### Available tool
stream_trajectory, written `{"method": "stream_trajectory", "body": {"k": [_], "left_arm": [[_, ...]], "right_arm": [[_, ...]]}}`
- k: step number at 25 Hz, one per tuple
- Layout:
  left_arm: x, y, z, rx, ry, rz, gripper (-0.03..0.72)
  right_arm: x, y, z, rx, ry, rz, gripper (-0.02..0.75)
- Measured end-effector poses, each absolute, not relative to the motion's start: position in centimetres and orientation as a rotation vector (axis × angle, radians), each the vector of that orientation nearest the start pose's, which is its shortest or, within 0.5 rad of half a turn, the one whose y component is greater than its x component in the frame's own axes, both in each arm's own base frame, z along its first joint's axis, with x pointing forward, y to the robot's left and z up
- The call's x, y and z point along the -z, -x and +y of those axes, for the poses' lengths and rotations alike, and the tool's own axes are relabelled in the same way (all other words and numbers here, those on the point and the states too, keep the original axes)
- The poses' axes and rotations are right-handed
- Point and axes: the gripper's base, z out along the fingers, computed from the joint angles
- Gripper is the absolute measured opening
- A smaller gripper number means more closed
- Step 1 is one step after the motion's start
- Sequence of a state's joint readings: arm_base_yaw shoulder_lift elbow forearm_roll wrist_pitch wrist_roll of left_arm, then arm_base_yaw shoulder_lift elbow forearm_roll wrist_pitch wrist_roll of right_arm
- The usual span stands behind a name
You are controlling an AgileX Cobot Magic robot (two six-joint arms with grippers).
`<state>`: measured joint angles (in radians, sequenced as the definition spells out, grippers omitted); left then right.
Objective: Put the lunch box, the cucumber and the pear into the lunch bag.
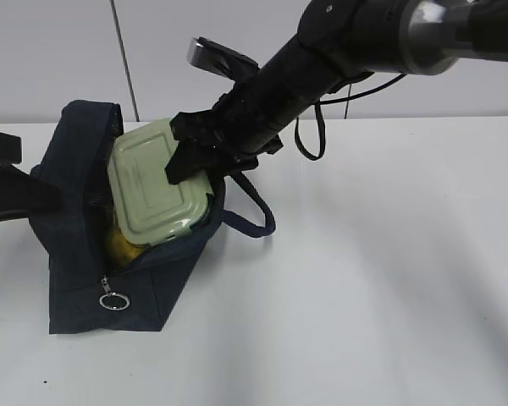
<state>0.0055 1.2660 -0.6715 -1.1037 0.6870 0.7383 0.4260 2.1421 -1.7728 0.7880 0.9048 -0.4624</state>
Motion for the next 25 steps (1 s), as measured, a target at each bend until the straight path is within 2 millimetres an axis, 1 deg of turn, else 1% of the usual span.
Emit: {"method": "stream_trajectory", "body": {"k": [3, 6, 8, 10, 13, 17, 18, 22, 25], "left_arm": [[-24.4, -23.1, -5.0, 0.844, 0.037, 2.399, -0.015], [-24.4, -23.1, -5.0, 0.843, 0.038, 2.399, -0.015], [-24.4, -23.1, -5.0, 0.843, 0.038, 2.399, -0.015], [-24.4, -23.1, -5.0, 0.842, 0.037, 2.399, -0.015], [-24.4, -23.1, -5.0, 0.842, 0.037, 2.399, -0.015], [-24.4, -23.1, -5.0, 0.842, 0.038, 2.398, -0.015], [-24.4, -23.1, -5.0, 0.840, 0.038, 2.398, -0.015], [-24.4, -23.1, -5.0, 0.835, 0.038, 2.398, -0.015], [-24.4, -23.1, -5.0, 0.834, 0.038, 2.397, -0.015]], "right_arm": [[-22.7, -40.4, 25.5, -0.933, 0.674, 2.495, 0.386], [-22.5, -39.8, 26.7, -0.952, 0.694, 2.491, 0.386], [-21.6, -39.9, 27.1, -0.969, 0.687, 2.510, 0.386], [-21.0, -40.0, 27.4, -1.011, 0.653, 2.521, 0.389], [-20.8, -40.0, 27.7, -1.063, 0.635, 2.520, 0.430], [-20.8, -40.0, 28.0, -1.126, 0.648, 2.480, 0.552], [-20.9, -40.0, 28.1, -1.137, 0.651, 2.474, 0.570], [-21.2, -39.9, 28.2, -1.173, 0.668, 2.463, 0.578], [-22.4, -40.3, 28.0, -1.182, 0.704, 2.431, 0.578]]}}
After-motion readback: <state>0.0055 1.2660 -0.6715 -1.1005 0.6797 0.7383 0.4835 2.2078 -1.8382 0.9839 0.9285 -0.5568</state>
